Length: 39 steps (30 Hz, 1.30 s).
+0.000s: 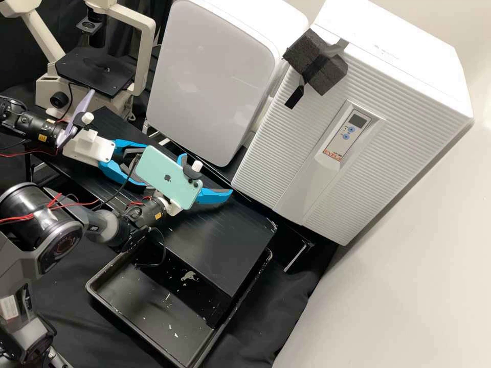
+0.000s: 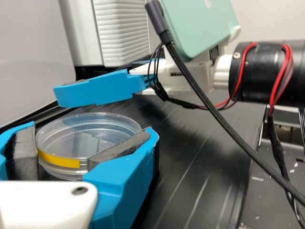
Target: Place the petri dish on the bench
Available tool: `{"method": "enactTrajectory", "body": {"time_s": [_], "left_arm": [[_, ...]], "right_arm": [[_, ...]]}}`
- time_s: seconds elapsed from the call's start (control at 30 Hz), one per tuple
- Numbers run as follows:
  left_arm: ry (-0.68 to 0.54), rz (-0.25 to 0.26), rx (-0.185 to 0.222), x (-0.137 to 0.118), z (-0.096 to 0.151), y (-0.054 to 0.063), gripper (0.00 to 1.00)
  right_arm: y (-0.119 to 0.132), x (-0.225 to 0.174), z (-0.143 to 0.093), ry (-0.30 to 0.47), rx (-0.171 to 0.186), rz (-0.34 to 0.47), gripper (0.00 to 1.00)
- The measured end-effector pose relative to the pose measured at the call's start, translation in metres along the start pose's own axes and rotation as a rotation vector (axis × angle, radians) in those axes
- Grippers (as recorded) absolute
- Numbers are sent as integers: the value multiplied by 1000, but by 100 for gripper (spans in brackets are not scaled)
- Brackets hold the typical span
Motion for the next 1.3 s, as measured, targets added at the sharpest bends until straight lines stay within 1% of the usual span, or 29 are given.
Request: {"method": "enactTrajectory", "body": {"time_s": [0.1, 0.2, 0.23, 0.3, 0.37, 0.43, 0.5, 0.7, 0.8, 0.87, 0.93, 1.0, 1.03, 1.07, 1.1, 1.13, 1.17, 1.23, 1.27, 1.3], "left_arm": [[-8, 0, -11, 6, 1, -1, 0], [-9, 0, -31, 8, 0, -2, 0], [-9, 0, -31, 8, 0, -2, 100], [-9, 0, -31, 8, 0, -2, 100], [-9, 0, -47, 8, 0, -2, 100], [-10, -1, -49, 8, 0, -2, 100], [-8, -10, -44, 8, -1, -2, 100], [-5, -13, -36, 6, -4, -2, 100], [2, -12, -44, 5, -7, -2, 100], [3, -12, -44, 5, -7, -2, 100], [10, -2, -39, 4, -8, 1, 100], [44, 14, -8, -1, -9, 3, 100], [72, 27, 19, -5, -9, 4, 100], [113, 46, 70, -12, -10, 6, 100], [145, 55, 84, -16, -11, 6, 100], [190, 73, 144, -25, -11, 11, 100], [215, 81, 163, -31, -11, 13, 100], [275, 111, 181, -46, -13, 17, 100], [297, 134, 187, -53, -14, 21, 100], [312, 161, 181, -60, -15, 25, 100]], "right_arm": [[0, 0, 0, 0, 0, 0, 100], [0, 0, 0, 0, 0, 0, 100], [0, 0, 0, 0, 0, 0, 100], [0, 0, 0, 0, 0, 0, 100], [0, 0, 0, 0, 0, 0, 100], [0, 0, 0, 0, 0, 0, 100], [0, 0, 0, 0, 0, 0, 100], [0, 0, 0, 0, 0, 0, 100], [0, 0, 0, 0, 0, 0, 100], [0, 0, 0, 0, 0, 0, 100], [0, 0, 0, 0, 0, 0, 100], [0, 0, 0, 0, 0, 0, 100], [0, 0, 0, 0, 0, 0, 100], [0, 0, 0, 0, 0, 0, 100], [0, 0, 0, 0, 0, 0, 100], [0, 0, 0, 0, 0, 0, 100], [0, 0, 0, 0, 0, 0, 100], [0, 0, 0, 0, 0, 0, 100], [0, 0, 0, 0, 0, 0, 100], [0, 0, 0, 0, 0, 0, 100]]}}
